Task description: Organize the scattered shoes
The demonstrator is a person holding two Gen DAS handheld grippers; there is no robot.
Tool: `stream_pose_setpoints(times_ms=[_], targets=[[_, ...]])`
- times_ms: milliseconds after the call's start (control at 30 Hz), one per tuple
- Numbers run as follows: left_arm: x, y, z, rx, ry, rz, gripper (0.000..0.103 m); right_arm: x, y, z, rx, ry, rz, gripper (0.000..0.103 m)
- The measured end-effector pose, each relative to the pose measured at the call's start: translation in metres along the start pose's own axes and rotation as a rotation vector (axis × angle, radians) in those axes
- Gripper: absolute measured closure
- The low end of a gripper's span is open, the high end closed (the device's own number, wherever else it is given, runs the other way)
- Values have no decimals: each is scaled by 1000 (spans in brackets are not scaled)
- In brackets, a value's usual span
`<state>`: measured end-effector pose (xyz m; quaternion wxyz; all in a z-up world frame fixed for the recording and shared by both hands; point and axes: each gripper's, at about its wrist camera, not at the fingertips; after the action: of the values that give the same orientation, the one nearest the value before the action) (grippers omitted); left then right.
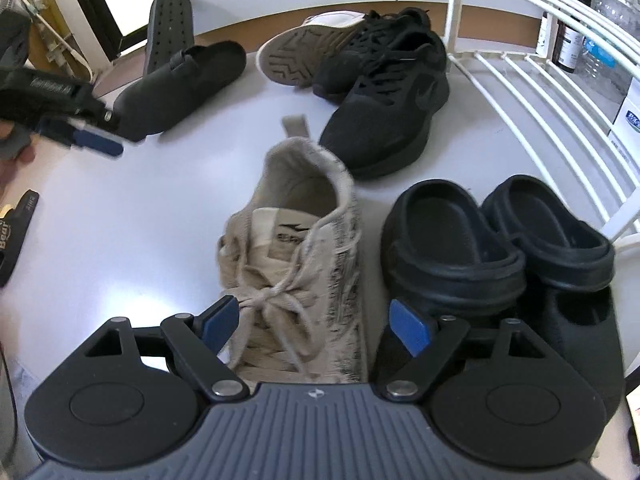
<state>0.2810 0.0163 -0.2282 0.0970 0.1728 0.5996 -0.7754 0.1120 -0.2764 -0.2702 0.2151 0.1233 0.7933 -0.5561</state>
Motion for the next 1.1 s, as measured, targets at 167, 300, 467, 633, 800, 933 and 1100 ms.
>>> stream_pose_setpoints(times_ms=[167,300,467,633,800,933,1100], targets=[[-40,29,19,-13,39,1,23,-6,0,18,-1,1,11,16],[-59,45,32,9,48,-13,23,-9,1,19,-33,12,9,15],[-86,51,36,-3,59,-7,23,-16,0,29,-90,65,-15,15],[-116,55,33,-33,86,-14,23,-26,-8,31,-160,61,-28,16],[-165,49,25,-74,103,34,23,-43,-11,37,-197,68,1,15],[-193,56,22,-92,111,67,23,-61,-13,44,-207,90,52,15],[-225,82,18,-94,95,124,23,-71,-7,47,-187,96,56,15]])
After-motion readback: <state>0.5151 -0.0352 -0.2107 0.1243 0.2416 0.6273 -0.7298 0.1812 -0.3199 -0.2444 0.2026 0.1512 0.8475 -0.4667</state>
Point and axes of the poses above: each gripper's, at about its wrist camera, not at the fingertips, and y roughly the way its jaws point, z to its right, x to its underside, and after that the axes turned 5 degrees about -x, right-handed
